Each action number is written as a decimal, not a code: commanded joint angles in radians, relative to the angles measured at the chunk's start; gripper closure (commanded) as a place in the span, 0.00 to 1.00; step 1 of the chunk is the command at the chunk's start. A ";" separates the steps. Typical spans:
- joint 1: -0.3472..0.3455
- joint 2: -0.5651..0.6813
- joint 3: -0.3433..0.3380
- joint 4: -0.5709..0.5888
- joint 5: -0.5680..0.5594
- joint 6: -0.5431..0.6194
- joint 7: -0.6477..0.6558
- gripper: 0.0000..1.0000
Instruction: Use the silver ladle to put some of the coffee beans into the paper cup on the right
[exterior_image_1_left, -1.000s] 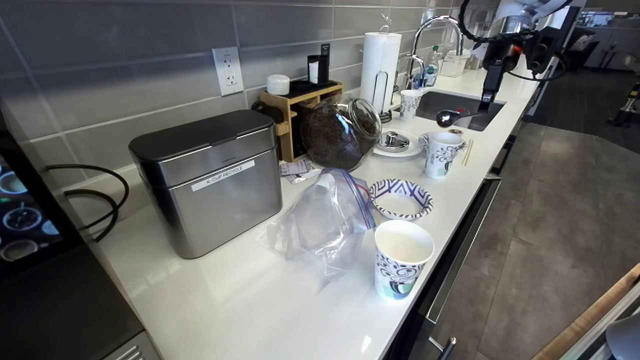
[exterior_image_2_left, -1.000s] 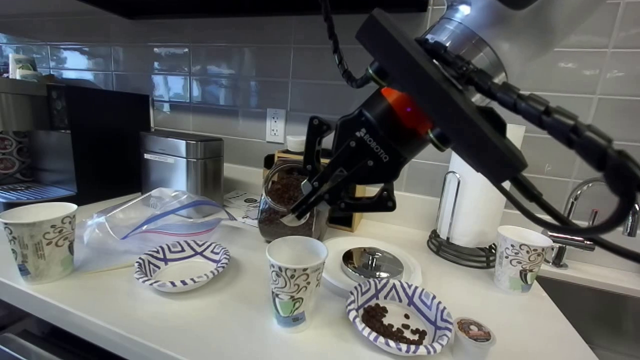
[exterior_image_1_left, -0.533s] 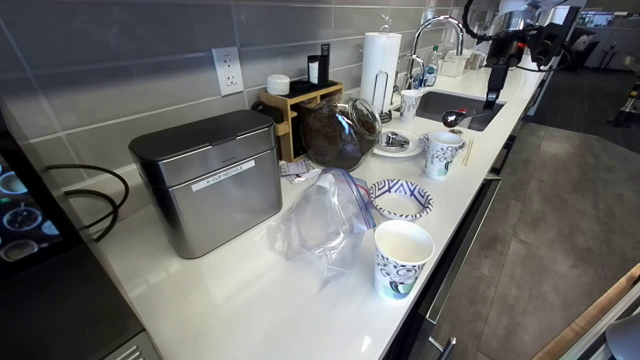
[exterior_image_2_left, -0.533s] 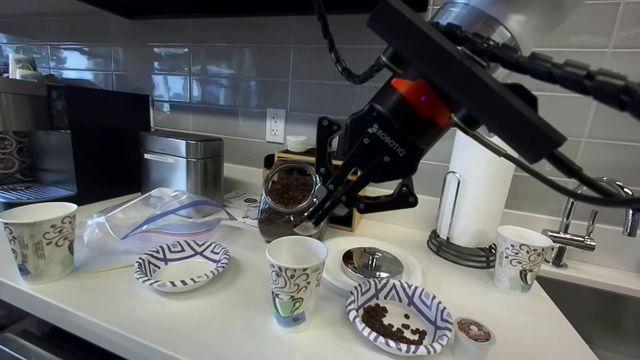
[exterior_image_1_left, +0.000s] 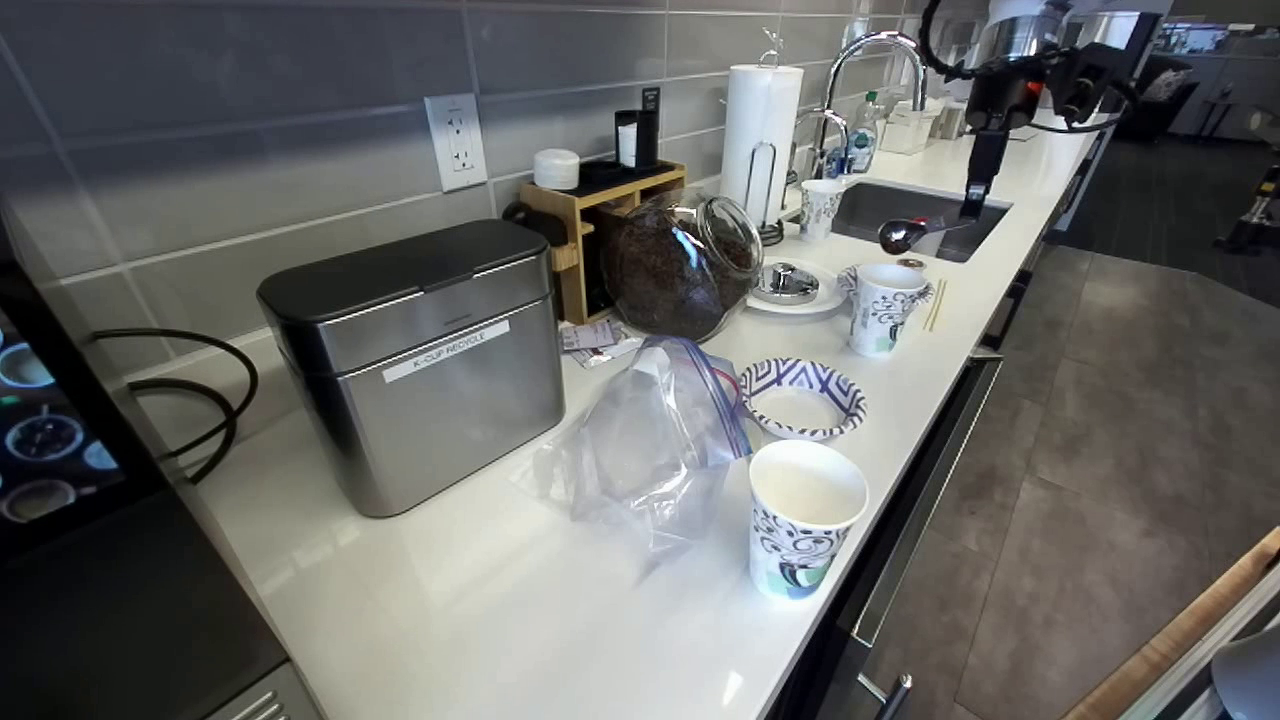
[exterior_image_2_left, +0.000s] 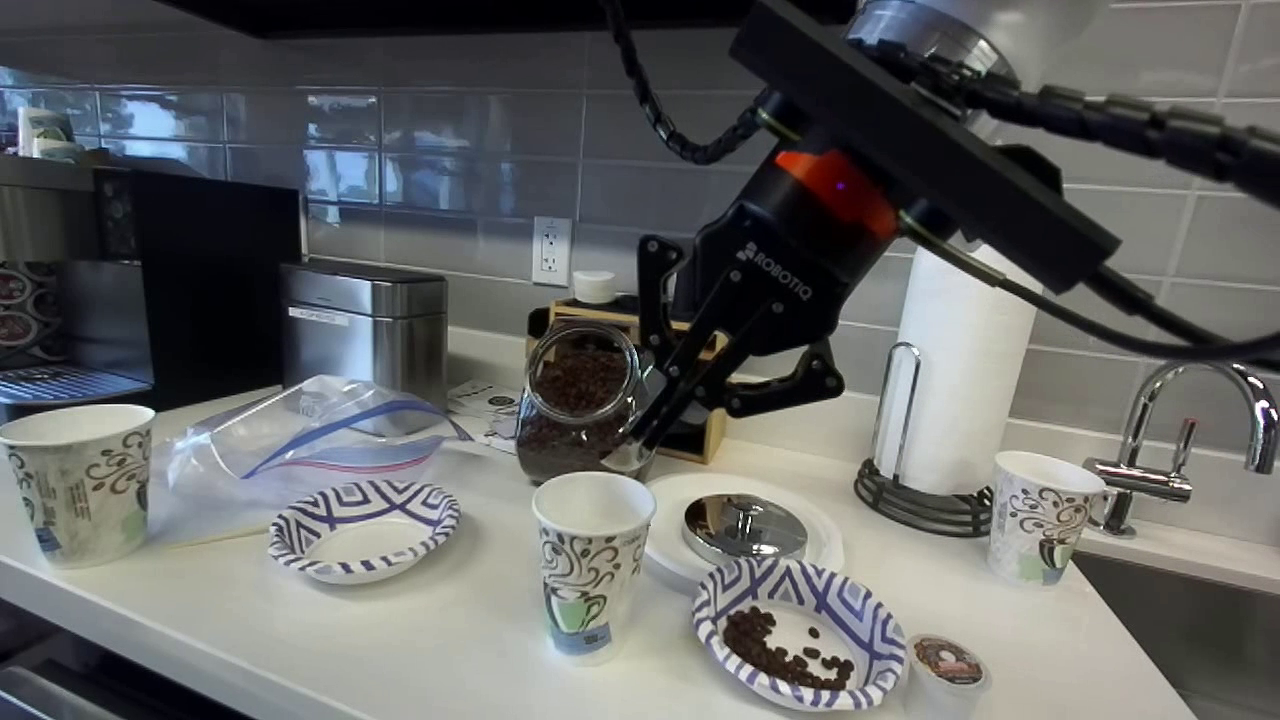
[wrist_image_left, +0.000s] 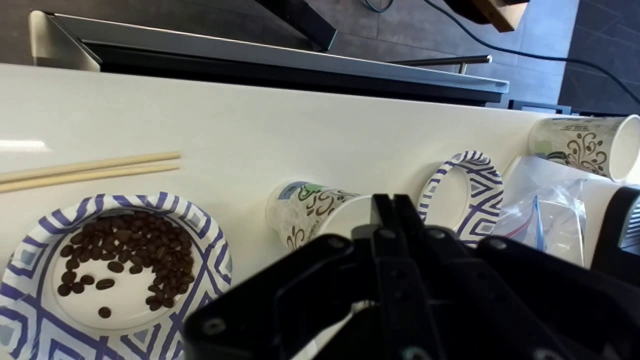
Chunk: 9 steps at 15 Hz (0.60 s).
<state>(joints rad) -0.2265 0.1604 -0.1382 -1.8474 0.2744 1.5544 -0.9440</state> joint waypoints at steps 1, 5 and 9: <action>0.021 -0.055 0.007 -0.060 -0.064 0.055 0.001 0.99; 0.037 -0.087 0.012 -0.095 -0.104 0.107 0.004 0.99; 0.050 -0.119 0.016 -0.132 -0.119 0.159 -0.004 0.99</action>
<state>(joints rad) -0.1901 0.0970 -0.1263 -1.9137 0.1819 1.6611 -0.9439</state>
